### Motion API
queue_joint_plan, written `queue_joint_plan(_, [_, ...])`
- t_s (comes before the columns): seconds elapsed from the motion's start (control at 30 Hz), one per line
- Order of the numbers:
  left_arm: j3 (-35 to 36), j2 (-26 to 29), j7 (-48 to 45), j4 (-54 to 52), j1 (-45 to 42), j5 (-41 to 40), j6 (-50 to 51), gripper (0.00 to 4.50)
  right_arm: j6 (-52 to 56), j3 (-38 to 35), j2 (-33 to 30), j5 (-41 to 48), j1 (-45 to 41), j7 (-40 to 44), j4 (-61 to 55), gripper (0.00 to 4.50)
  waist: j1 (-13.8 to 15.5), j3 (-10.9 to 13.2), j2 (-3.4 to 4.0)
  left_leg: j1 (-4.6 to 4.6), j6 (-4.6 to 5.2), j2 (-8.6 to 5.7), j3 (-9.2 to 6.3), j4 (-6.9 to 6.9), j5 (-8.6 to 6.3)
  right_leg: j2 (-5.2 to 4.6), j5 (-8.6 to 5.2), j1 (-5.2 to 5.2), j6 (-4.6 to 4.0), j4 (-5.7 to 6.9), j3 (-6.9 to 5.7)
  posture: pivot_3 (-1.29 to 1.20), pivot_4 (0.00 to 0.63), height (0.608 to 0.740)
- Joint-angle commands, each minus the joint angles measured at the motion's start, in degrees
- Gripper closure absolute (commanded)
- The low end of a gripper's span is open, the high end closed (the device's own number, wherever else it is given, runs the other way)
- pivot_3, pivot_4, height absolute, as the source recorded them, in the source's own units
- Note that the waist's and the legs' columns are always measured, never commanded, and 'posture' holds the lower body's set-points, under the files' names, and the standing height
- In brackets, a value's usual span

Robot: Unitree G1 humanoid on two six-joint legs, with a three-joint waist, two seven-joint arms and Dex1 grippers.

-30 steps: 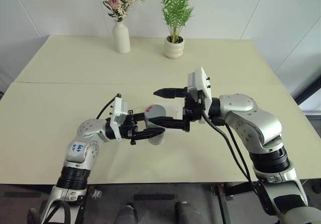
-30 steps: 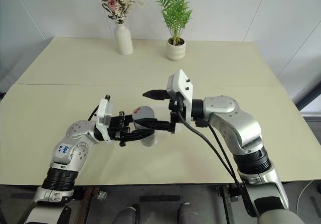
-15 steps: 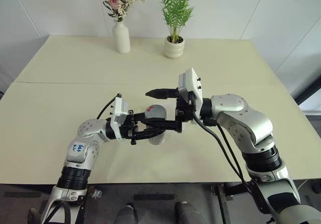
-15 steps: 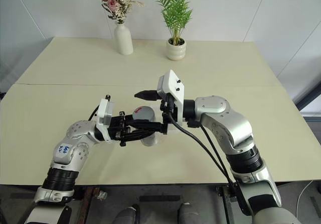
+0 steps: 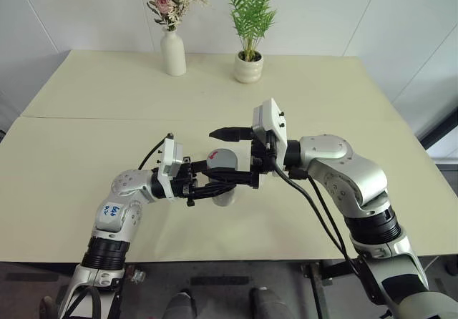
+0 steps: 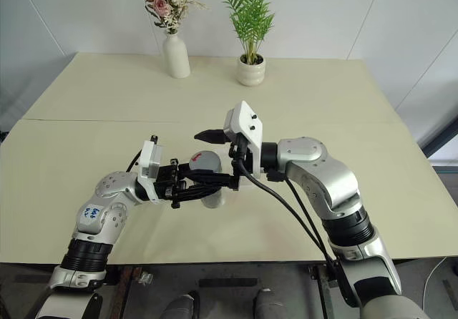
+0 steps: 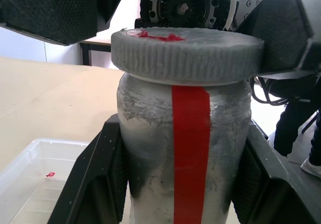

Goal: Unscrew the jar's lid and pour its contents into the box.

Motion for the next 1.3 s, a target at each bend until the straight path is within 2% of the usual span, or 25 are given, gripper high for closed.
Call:
queue_joint_plan(0.03, [0.4, -0.1, -0.6, -1.6, -0.4, -0.7, -0.8, 2.31, -0.1, -2.6, -1.4, 0.2, -0.4, -0.2, -0.7, 0.01, 0.0, 0.0, 0.0, 0.0, 0.0, 0.0, 0.0, 0.0, 0.0, 0.0, 0.0, 0.0, 0.0, 0.0, 0.0, 0.0, 0.15, 0.74])
queue_joint_plan(1.3, [0.4, 0.1, -0.3, -1.9, -0.4, -0.9, -0.4, 2.31, 1.3, -5.7, -6.2, 3.8, 2.0, 2.4, -0.6, 0.01, 0.0, 0.0, 0.0, -0.01, 0.0, 0.0, 0.0, 0.0, 0.0, 0.0, 0.0, 0.0, 0.0, -0.02, 0.0, 0.0, 0.15, 0.74])
